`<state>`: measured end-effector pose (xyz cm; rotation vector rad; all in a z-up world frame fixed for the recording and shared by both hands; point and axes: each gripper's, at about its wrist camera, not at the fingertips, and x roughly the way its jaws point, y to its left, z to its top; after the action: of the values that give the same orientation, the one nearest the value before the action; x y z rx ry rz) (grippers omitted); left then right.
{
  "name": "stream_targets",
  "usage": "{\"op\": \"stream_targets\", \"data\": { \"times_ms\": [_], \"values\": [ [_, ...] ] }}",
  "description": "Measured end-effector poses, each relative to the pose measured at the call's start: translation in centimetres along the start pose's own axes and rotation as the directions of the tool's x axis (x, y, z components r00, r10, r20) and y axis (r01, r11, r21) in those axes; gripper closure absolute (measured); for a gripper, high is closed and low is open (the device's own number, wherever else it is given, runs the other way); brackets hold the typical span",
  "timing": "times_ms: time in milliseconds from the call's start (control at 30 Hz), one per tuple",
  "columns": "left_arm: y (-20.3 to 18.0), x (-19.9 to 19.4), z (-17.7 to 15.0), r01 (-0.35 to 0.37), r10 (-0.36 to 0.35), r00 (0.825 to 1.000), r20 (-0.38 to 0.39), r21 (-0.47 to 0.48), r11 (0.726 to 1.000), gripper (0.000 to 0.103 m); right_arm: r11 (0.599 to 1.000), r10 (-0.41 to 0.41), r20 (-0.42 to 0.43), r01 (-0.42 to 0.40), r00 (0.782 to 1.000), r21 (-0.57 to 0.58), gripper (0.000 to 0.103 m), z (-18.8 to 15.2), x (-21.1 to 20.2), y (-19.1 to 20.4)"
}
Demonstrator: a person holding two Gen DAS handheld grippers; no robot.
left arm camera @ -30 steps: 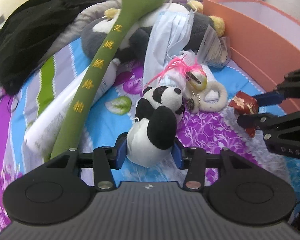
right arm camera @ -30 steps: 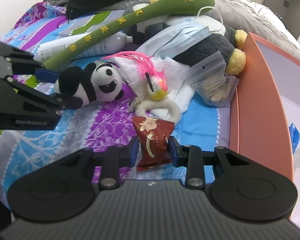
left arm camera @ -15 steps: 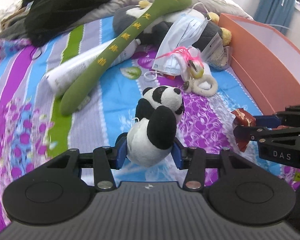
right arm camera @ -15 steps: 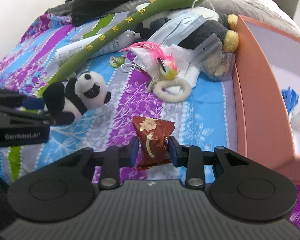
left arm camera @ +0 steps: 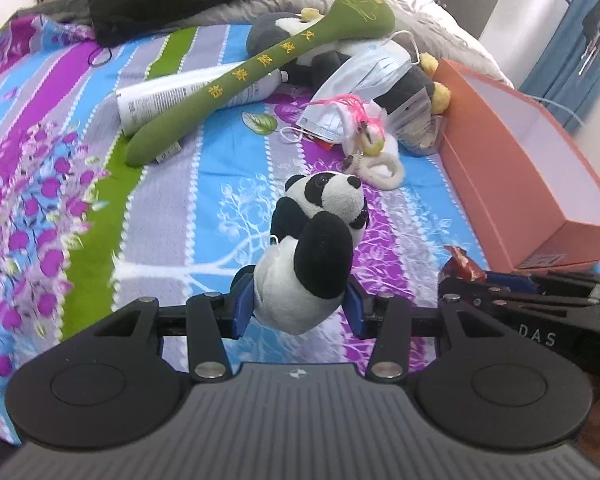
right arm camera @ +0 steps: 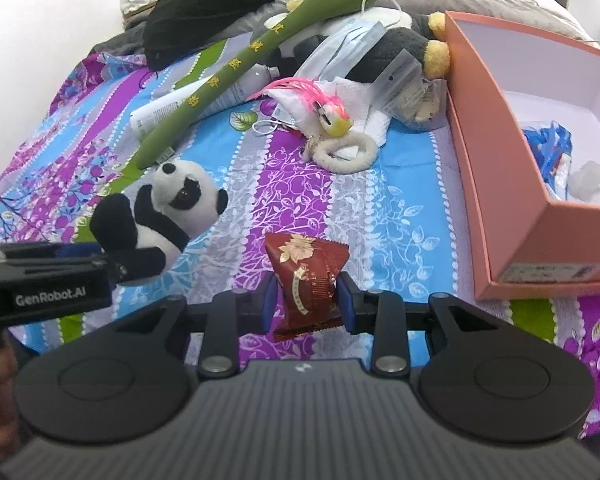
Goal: Organize soft objects
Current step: 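Lift the panda plush with the left tool while the right tool lifts the red packet over the box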
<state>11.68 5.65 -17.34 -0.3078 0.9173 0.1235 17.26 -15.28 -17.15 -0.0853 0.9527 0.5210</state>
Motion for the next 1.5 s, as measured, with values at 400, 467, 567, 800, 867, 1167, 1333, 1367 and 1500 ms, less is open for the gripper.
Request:
{"op": "stream_targets", "data": {
  "times_ms": [400, 467, 567, 800, 867, 1167, 1333, 1367, 1500],
  "values": [
    [-1.2, -3.1, 3.5, 0.071, -0.069, 0.995, 0.065, -0.024, 0.997, 0.051, 1.0, -0.009, 0.078, 0.008, 0.997, 0.02, 0.067, 1.6, -3.6, -0.5],
    [-1.5, -3.8, 4.7, 0.09, -0.087, 0.993, 0.083, -0.036, 0.995, 0.051, 1.0, -0.005, 0.095, 0.004, 0.995, 0.014, 0.067, 2.5, -4.6, -0.6],
    [-2.4, -4.9, 6.7, 0.11, -0.107, 0.988, 0.113, -0.023, 0.994, 0.051, 1.0, -0.009, 0.136, 0.01, 0.991, -0.005, 0.067, 4.1, -6.4, -0.8],
    [-5.2, -7.5, 11.9, 0.159, -0.16, 0.971, 0.176, 0.025, 0.987, 0.051, 0.999, -0.041, 0.262, 0.044, 0.964, -0.006, 0.067, 8.5, -10.3, -2.2],
    [-6.3, -8.2, 13.3, 0.174, -0.179, 0.965, 0.191, 0.042, 0.984, 0.051, 0.999, -0.045, 0.293, 0.049, 0.955, -0.004, 0.067, 9.6, -11.4, -2.7],
    [-12.0, -9.6, 18.5, 0.243, -0.262, 0.939, 0.224, 0.106, 0.964, 0.051, 0.995, -0.097, 0.398, 0.088, 0.912, 0.041, 0.067, 12.3, -15.1, -5.9],
    [-16.3, -9.1, 19.7, 0.263, -0.294, 0.933, 0.207, 0.166, 0.95, 0.051, 0.989, -0.145, 0.419, 0.13, 0.897, 0.063, 0.067, 13.4, -16.5, -8.5],
    [-17.2, -9.0, 19.8, 0.266, -0.301, 0.931, 0.205, 0.18, 0.947, 0.051, 0.987, -0.158, 0.419, 0.141, 0.894, 0.073, 0.067, 13.5, -16.7, -9.0],
    [-20.7, -7.4, 19.7, 0.292, -0.33, 0.93, 0.164, 0.216, 0.932, 0.051, 0.98, -0.196, 0.405, 0.159, 0.893, 0.122, 0.067, 13.3, -17.0, -11.9]
  ]
}}
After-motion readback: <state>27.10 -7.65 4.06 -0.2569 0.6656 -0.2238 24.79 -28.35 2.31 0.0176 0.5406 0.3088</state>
